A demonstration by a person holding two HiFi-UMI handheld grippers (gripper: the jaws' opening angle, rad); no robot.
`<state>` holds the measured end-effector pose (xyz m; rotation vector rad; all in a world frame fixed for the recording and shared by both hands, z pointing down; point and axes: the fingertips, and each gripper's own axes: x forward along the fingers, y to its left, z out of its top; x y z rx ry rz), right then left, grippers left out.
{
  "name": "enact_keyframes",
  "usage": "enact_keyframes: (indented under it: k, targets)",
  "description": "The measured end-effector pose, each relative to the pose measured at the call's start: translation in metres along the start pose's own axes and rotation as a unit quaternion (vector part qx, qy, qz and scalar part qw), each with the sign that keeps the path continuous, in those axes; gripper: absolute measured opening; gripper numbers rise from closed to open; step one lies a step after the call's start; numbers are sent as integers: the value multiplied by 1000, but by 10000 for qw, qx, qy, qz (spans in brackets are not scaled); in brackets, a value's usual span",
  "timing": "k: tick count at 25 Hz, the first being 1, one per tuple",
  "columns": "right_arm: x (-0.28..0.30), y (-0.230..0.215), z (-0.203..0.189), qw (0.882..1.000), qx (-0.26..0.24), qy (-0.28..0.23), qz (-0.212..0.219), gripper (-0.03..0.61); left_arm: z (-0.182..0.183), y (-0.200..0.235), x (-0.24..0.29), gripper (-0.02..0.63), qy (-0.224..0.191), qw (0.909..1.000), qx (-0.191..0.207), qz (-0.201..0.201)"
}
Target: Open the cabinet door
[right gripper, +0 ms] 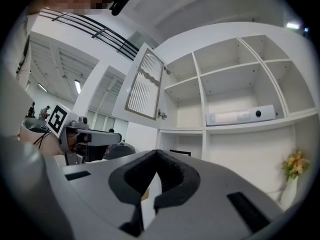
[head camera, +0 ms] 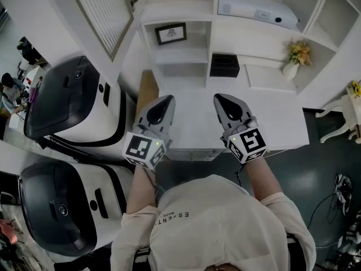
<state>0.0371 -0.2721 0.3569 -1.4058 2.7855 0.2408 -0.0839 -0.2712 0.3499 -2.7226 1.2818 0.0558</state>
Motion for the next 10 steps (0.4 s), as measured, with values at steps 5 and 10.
enact_keyframes:
  k: [5,10]
  targets:
    - [-3,0,0,10000,33,-4,-32,14,-3,-4,0,3,71,9999,126,-25]
    - [-2,-2,2,10000,-25,-3,-12,14,-2,-2,3,3,140,9996,238,69]
